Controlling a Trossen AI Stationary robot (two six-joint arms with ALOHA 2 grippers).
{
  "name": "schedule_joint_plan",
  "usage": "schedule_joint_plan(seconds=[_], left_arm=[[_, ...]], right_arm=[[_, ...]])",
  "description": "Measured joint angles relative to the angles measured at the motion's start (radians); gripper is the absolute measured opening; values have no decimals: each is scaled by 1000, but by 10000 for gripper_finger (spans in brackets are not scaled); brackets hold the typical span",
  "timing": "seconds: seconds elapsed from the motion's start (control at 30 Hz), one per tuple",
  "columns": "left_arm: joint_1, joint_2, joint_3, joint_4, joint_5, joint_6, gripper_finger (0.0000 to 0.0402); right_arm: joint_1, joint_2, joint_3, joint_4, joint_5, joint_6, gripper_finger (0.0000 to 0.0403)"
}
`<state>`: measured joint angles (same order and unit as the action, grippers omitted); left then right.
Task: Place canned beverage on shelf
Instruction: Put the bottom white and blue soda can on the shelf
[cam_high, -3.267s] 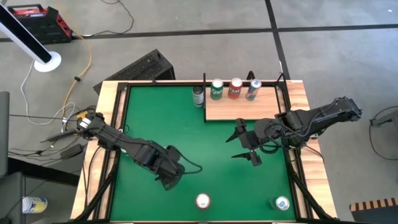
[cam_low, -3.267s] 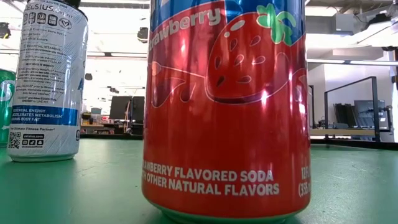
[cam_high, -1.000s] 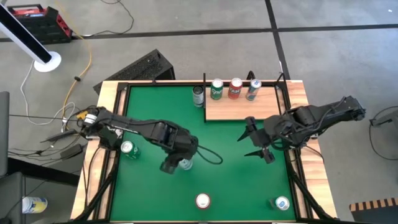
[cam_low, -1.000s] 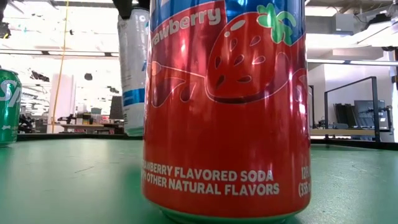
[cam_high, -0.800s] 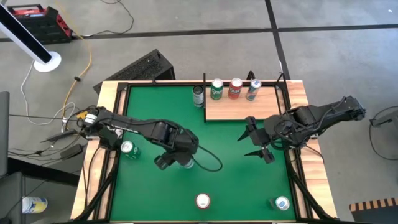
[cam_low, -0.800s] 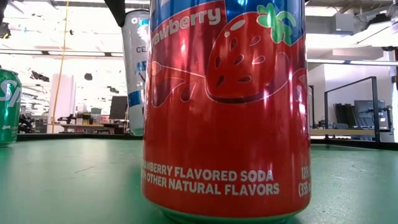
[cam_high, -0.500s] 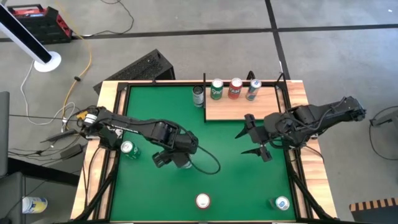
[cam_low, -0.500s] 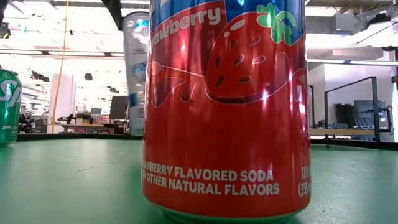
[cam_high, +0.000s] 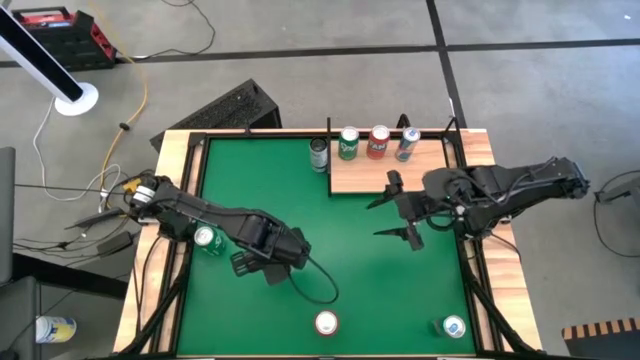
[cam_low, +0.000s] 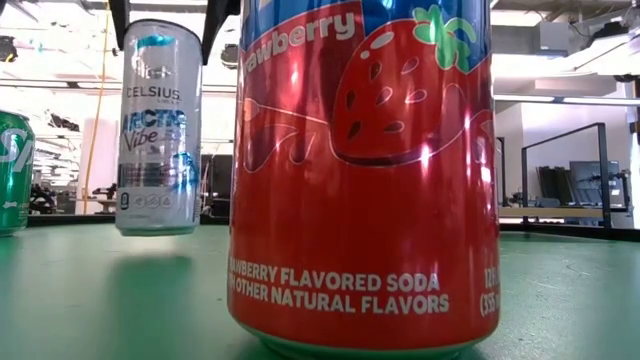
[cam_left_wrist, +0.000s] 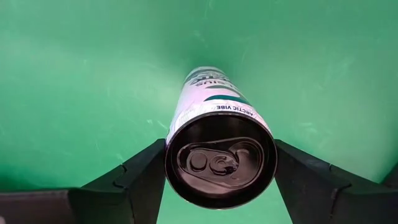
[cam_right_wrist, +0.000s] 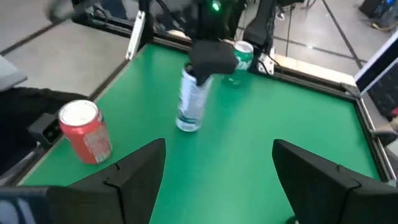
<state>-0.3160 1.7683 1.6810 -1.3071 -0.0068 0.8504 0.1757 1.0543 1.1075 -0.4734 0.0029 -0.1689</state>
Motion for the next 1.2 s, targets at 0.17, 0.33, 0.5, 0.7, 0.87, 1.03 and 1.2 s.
schedule_joint_plan(seconds=[0.17, 0.33, 0.5, 0.7, 0.87, 1.03, 1.2], left_arm=[[-13, 0, 0, 15, 0, -28, 252], [-17, 0, 0, 23, 2, -29, 257], [-16, 0, 0, 28, 1, -110, 258], [-14, 0, 0, 51, -13, -112, 261], [-16, 0, 0, 49, -20, -83, 276], [-17, 0, 1, 49, -17, -70, 282], [-17, 0, 1, 46, -52, -75, 282]], right_arm=[[-26, 6, 0, 3, 0, 0, 319], [-29, 11, 0, 1, 0, 0, 319], [-29, 13, 0, -16, 0, 3, 319], [-27, 13, 0, -28, 0, 11, 319], [-27, 13, 0, -42, -1, 11, 319], [-27, 13, 0, -46, -1, 12, 319], [-27, 13, 0, -46, -1, 12, 319]])
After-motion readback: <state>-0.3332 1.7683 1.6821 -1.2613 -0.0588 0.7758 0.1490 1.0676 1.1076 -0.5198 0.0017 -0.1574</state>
